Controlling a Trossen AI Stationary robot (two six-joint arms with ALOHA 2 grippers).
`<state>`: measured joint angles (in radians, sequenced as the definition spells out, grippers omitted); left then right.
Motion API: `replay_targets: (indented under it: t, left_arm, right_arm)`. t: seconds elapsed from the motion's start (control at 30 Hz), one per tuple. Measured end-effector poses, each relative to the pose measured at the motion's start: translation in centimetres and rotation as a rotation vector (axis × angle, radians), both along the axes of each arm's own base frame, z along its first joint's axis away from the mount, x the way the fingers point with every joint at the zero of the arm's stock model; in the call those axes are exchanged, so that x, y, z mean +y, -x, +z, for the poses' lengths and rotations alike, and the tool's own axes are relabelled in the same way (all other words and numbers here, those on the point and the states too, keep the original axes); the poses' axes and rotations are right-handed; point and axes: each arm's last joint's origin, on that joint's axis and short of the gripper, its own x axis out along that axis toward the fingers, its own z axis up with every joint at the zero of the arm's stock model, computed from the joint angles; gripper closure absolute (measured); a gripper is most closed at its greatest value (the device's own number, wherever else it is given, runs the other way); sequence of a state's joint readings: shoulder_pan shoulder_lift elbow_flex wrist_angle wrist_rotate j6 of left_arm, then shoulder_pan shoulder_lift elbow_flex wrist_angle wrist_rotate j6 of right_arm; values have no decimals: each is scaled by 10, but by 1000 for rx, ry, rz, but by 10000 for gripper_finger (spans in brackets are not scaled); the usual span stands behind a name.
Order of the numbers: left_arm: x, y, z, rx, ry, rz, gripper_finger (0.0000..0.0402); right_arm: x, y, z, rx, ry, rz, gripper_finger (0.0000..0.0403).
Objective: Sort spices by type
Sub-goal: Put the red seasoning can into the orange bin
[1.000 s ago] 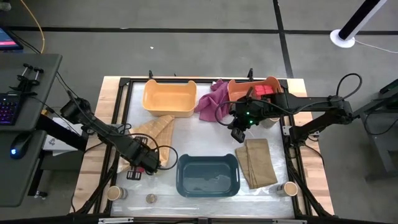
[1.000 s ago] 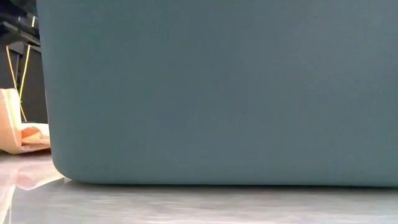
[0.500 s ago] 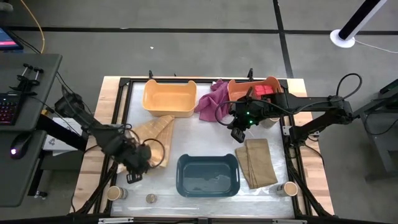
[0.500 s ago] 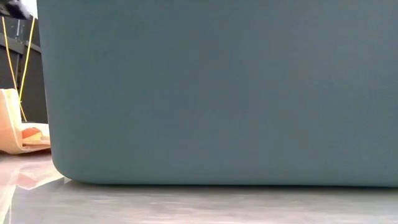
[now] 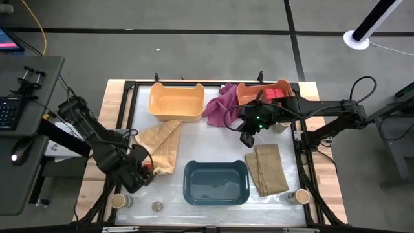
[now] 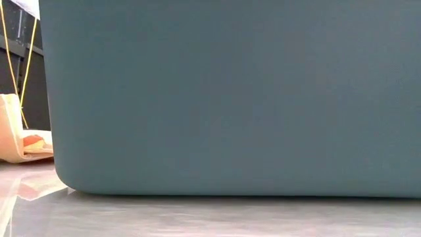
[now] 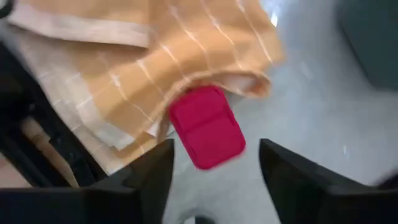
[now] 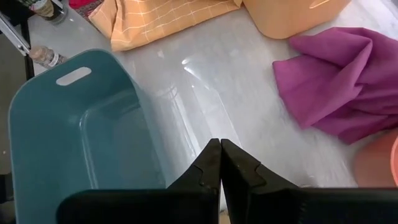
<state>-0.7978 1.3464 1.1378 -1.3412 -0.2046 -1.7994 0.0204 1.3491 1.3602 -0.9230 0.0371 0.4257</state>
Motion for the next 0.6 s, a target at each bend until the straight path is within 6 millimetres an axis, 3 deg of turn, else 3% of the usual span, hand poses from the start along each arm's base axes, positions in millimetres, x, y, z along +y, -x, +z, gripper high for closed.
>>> replay_targets:
  t: [0.2, 0.6]
  left_arm:
    - [-1, -6, -11, 33, -56, 211, 113]
    - [-21, -25, -37, 7, -40, 365, 108]
  right_arm:
    - [0, 0, 0, 0, 1, 0, 403]
    - [0, 0, 0, 0, 6, 5, 403]
